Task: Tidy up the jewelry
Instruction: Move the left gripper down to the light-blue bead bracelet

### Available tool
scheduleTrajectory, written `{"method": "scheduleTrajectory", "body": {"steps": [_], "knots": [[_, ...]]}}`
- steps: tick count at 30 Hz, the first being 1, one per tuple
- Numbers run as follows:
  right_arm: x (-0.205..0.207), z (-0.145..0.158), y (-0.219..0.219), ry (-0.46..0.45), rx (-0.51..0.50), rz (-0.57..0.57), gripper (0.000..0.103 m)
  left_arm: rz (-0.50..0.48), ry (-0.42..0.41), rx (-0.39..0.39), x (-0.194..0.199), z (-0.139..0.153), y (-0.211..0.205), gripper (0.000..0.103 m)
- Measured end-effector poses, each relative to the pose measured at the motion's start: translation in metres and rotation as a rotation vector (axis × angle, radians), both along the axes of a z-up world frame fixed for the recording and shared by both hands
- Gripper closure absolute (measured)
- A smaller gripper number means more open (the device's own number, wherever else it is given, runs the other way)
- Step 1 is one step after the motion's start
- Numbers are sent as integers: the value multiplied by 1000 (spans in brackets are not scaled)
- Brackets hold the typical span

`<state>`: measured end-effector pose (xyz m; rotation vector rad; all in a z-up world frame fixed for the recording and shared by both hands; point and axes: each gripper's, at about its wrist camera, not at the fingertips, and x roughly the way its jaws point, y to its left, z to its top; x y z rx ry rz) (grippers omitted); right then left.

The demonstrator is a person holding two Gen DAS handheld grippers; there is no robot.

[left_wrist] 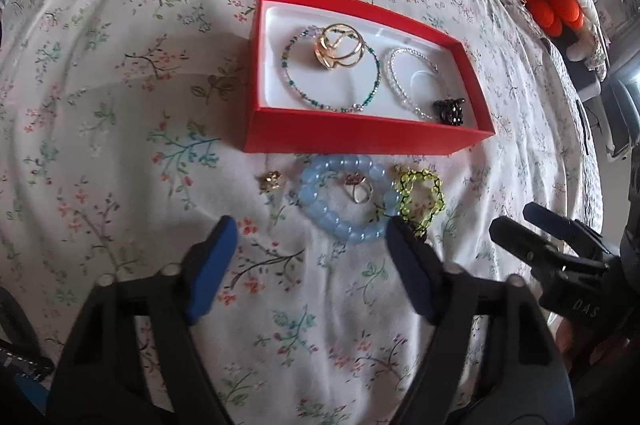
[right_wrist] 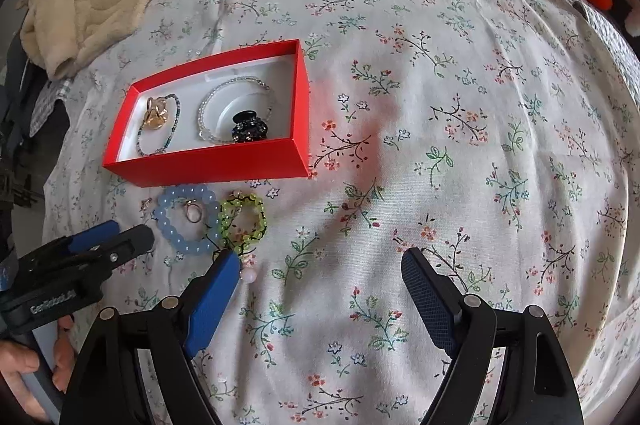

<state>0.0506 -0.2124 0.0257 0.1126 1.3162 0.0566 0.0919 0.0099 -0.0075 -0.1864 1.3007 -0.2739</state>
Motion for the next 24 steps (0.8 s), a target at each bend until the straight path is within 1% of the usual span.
{"method": "scheduleTrajectory", "body": {"steps": [1, 3, 6, 8, 11, 14, 16, 18, 19, 21, 24], "knots": [[0, -1, 0, 2, -1, -1, 19, -4, 3, -1, 0, -2, -2, 36], [1, -1, -1, 5, -1, -2, 19, -7, 11, 2, 3, -6, -6, 46], [1, -3, -2, 12, -1, -5, 19, 2, 24, 5, 7, -13, -12, 53], [1, -3, -2, 14, 0, -6, 19, 7, 21, 12, 9, -15, -13, 57], [2, -4, -3, 16, 0, -8, 19, 17, 10, 31, 11, -18, -16, 59], [3, -5, -4, 20, -2, -8, 19, 26, -3, 58, 11, -20, -19, 64], [4, -6, -4, 22, -3, -8, 19, 29, -14, 85, 12, -21, -20, 72], [4, -8, -5, 26, -3, -10, 19, 27, -30, 124, 13, -21, -24, 85], [5, -8, -5, 28, -3, -11, 19, 26, -34, 130, 14, -22, -24, 86], [6, -10, -6, 32, -4, -14, 19, 25, -36, 132, 14, -21, -24, 90], [7, -12, -7, 36, -6, -22, 19, 17, -38, 128, 13, -19, -23, 90]]}}
